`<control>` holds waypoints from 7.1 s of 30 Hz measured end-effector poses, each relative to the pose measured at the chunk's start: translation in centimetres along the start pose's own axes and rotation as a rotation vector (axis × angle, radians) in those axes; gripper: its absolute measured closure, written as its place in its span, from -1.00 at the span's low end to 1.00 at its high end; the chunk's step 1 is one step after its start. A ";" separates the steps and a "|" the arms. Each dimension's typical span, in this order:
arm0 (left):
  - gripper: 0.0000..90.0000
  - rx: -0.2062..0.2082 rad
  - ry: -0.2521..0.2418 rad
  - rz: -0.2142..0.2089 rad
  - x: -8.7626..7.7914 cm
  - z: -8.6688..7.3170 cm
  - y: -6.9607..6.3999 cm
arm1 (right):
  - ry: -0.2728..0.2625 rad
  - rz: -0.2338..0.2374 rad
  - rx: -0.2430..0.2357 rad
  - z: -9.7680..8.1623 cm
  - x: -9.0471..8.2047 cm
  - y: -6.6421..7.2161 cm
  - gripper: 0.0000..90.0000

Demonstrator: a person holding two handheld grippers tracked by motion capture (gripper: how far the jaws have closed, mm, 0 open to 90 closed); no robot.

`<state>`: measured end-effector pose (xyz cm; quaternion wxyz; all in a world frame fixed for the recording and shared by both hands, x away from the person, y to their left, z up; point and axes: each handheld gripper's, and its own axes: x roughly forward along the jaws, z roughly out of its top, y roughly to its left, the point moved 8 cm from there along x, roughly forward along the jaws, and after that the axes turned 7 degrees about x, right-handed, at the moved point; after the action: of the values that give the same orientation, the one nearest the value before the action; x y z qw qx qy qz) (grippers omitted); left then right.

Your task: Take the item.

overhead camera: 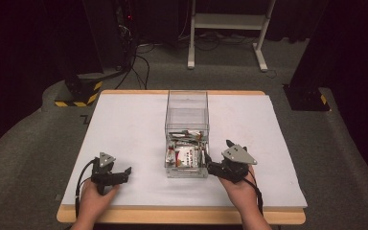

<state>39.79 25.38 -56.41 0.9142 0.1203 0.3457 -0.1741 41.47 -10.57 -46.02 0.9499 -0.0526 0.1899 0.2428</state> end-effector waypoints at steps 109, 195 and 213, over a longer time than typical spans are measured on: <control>-0.69 0.000 0.000 -0.001 0.0 0.0 0.0 | 0.029 0.097 0.093 -0.2 0.7 4.5 1.00; -0.69 0.000 -0.001 0.000 0.0 0.0 0.0 | -0.179 0.086 0.129 3.5 -2.0 2.9 1.00; -0.69 0.001 -0.001 0.000 0.0 0.0 0.0 | -0.201 0.048 0.132 4.7 -2.2 1.0 1.00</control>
<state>39.79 25.39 -56.41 0.9142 0.1206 0.3453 -0.1743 40.80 -9.72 -40.85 0.9594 0.0392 0.1105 0.2566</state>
